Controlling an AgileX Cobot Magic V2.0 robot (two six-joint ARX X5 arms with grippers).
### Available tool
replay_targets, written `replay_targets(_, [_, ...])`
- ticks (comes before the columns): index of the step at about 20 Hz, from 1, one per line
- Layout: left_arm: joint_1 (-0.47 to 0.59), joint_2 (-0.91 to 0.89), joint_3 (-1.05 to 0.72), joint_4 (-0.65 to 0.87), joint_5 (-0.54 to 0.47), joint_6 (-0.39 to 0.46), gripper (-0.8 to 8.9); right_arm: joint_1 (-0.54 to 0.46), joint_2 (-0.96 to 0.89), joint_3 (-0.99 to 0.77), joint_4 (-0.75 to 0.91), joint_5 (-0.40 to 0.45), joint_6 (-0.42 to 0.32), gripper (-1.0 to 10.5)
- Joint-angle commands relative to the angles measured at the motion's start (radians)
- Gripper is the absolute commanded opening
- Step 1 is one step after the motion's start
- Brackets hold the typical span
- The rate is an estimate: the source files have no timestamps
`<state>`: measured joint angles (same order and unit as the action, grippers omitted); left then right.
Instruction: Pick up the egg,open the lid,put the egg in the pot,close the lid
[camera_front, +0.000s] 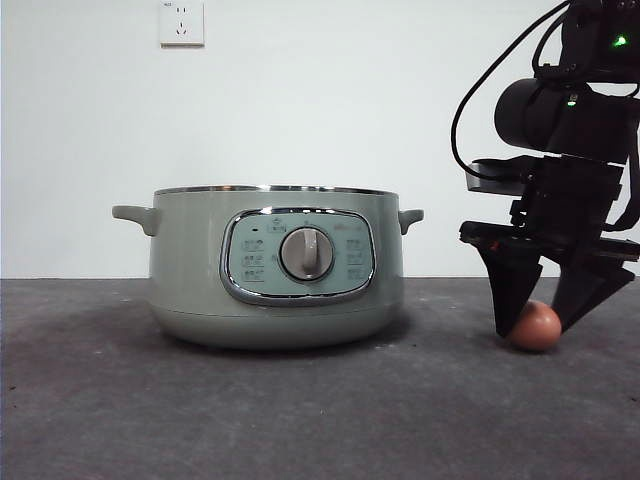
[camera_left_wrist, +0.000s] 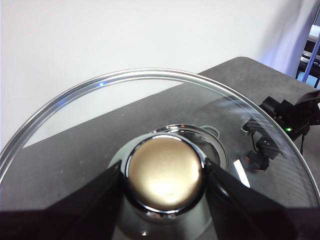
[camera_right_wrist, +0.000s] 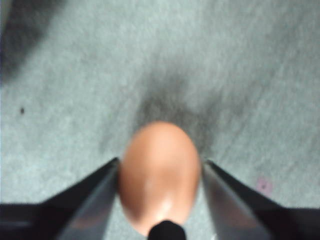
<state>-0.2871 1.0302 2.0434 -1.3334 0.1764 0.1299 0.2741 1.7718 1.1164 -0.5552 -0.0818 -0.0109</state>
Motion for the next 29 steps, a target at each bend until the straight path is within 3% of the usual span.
replay_targets(1, [0.003, -0.007, 0.013, 0.018, 0.006, -0.006, -0.08, 0.002, 0.011, 0.002, 0.006, 0.0, 0.011, 1.5])
replay_targets(3, [0.003, -0.006, 0.013, 0.018, 0.006, -0.006, -0.08, 0.002, 0.011, 0.002, 0.007, 0.0, 0.011, 0.1])
replay_targets(4, [0.003, -0.006, 0.013, 0.018, 0.006, -0.006, -0.08, 0.002, 0.011, 0.002, 0.007, -0.008, 0.011, -0.1])
replay_targets(8, [0.003, -0.004, 0.013, 0.018, 0.006, -0.005, -0.08, 0.002, -0.043, 0.002, -0.001, -0.008, 0.012, -0.1])
replay_targets(12, [0.003, 0.0, 0.013, 0.018, 0.006, -0.004, -0.08, 0.005, -0.221, 0.029, -0.01, -0.035, 0.032, -0.1])
replay_targets(16, [0.003, 0.011, 0.013, 0.018, 0.006, 0.002, -0.08, 0.066, -0.303, 0.191, -0.017, -0.046, 0.032, -0.1])
replay_targets(23, [0.003, 0.011, 0.013, 0.018, 0.006, 0.001, -0.08, 0.264, -0.086, 0.555, -0.025, -0.048, 0.024, -0.1])
replay_targets(29, [0.003, 0.01, 0.013, 0.018, 0.006, -0.003, -0.08, 0.348, 0.213, 0.781, -0.106, -0.024, -0.021, -0.1])
